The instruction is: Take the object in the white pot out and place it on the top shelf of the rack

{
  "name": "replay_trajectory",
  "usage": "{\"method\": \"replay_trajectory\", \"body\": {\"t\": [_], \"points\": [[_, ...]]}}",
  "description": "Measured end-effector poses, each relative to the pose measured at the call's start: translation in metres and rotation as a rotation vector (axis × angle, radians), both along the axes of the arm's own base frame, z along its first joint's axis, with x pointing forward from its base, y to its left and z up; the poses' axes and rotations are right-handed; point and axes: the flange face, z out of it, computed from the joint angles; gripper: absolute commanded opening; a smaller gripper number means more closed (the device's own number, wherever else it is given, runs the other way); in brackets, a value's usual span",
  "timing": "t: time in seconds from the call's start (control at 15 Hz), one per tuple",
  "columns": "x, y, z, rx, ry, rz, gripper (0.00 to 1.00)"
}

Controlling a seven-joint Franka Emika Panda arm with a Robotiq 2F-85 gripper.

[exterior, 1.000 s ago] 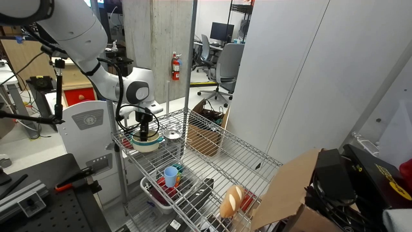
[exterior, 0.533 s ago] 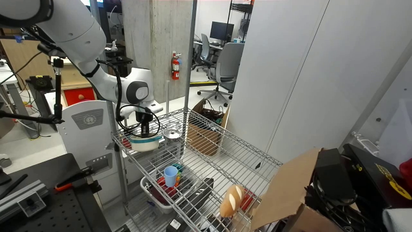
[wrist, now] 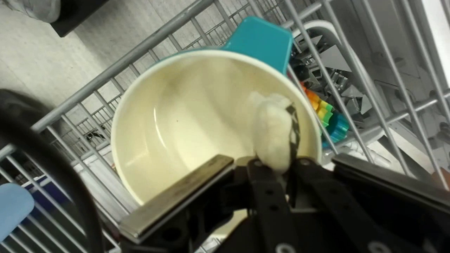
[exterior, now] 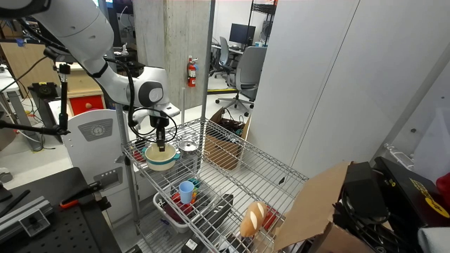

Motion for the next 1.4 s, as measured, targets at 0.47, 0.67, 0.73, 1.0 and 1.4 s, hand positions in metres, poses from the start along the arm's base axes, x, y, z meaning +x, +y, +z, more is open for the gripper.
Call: {"method": "replay_trajectory", "body": {"t": [0.47, 0.67, 0.73, 1.0, 1.4], "points": [[-0.006, -0.002, 0.087, 0.034, -0.046, 0.093, 0.02], [-0.016, -0.044, 0.134, 0.014, -0.006, 0.117, 0.02], [-0.018, -0.066, 0.146, 0.002, 0.005, 0.104, 0.02], [-0.017, -0.183, 0.148, -0.094, 0.012, -0.011, 0.02], [0.007, -0.316, 0.039, -0.211, -0.052, -0.289, 0.02]]}}
